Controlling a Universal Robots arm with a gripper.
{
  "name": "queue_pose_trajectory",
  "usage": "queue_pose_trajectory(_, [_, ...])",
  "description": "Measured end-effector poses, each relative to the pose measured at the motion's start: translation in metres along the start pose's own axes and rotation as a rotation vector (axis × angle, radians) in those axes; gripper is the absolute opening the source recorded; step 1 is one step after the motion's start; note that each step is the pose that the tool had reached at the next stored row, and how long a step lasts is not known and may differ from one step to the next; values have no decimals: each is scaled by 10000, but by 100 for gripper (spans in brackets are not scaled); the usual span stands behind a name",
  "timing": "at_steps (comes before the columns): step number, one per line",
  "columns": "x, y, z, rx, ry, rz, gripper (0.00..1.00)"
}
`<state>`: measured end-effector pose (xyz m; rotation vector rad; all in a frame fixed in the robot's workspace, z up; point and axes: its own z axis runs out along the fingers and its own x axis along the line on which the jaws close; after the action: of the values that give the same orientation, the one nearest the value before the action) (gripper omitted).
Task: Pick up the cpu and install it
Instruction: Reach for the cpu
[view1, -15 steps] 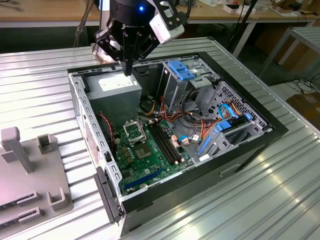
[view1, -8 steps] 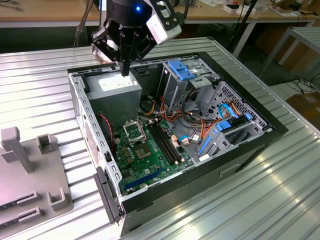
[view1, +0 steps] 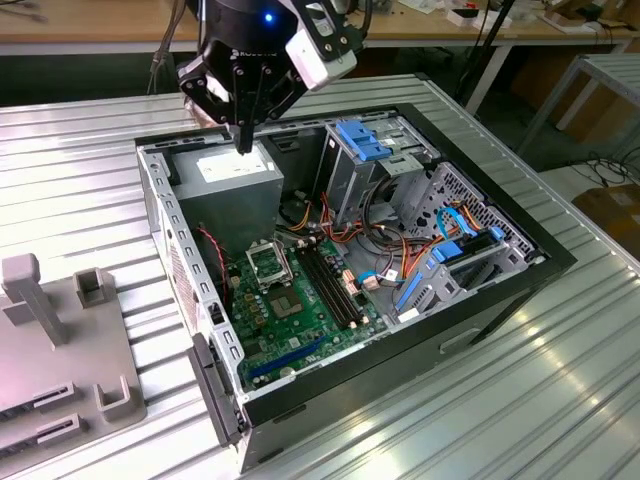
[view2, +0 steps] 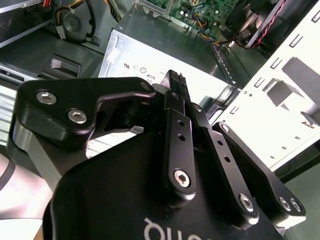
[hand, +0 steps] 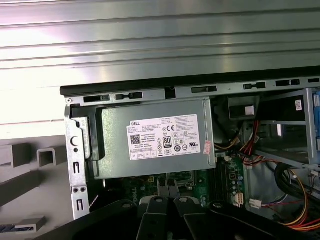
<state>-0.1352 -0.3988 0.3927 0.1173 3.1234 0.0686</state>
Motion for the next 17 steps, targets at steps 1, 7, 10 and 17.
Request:
queue_pose_trajectory(1, [5,0,0,0,1,0,11])
queue_pose_trajectory(7, [36,-3,-1,1,7,0,11])
queue_pose_trajectory(10, [51,-4,0,1,8,0,11])
queue_pose_trajectory(17, [78,-6,0,2,20,2,11])
